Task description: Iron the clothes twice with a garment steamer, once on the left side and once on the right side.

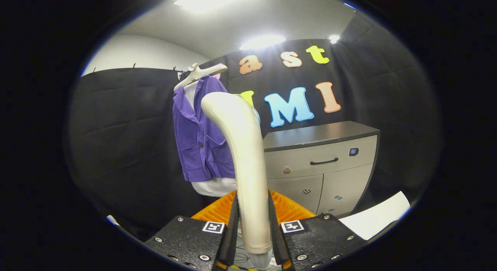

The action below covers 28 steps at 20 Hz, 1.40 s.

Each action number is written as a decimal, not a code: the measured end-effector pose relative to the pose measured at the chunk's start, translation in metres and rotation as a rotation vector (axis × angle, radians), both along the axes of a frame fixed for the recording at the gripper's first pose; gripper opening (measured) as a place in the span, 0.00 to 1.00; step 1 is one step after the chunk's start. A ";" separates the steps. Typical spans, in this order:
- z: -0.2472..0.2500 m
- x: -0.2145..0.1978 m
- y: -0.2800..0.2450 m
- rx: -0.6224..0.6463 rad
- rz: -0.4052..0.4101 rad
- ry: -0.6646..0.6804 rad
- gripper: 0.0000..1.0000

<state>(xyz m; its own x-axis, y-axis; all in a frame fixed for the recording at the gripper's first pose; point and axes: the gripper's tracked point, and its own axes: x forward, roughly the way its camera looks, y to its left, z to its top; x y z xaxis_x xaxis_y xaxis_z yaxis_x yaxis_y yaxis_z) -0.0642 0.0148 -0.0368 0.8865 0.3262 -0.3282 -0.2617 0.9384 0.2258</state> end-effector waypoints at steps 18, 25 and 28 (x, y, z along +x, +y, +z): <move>0.000 -0.036 -0.007 0.022 -0.064 -0.003 0.38; -0.005 -0.034 0.000 0.015 -0.069 0.023 0.38; -0.005 -0.032 0.000 0.014 -0.078 0.027 0.38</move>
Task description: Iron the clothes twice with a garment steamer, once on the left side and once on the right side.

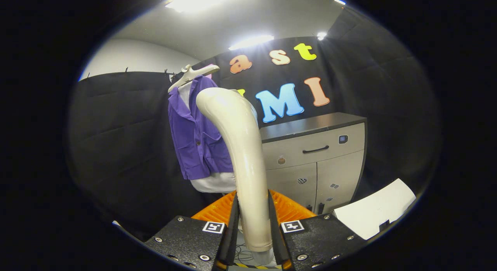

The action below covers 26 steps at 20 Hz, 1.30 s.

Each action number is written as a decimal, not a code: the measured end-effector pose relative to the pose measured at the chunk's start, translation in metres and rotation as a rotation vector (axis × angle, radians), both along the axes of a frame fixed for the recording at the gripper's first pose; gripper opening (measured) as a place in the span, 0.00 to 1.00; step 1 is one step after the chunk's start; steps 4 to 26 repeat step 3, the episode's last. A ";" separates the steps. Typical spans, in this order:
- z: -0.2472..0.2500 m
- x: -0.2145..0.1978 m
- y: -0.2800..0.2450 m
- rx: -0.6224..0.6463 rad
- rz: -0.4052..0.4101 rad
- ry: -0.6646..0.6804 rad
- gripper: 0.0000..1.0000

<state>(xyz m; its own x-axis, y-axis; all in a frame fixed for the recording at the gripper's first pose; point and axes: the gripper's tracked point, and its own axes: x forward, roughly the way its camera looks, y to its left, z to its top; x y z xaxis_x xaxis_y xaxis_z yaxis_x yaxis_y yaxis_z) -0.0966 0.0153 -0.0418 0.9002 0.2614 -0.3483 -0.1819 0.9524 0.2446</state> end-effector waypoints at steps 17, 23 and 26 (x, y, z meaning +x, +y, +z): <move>0.002 0.001 0.001 -0.001 0.000 0.000 0.38; 0.002 0.001 0.001 -0.001 0.000 0.000 0.38; 0.002 0.001 0.001 -0.001 0.000 0.000 0.38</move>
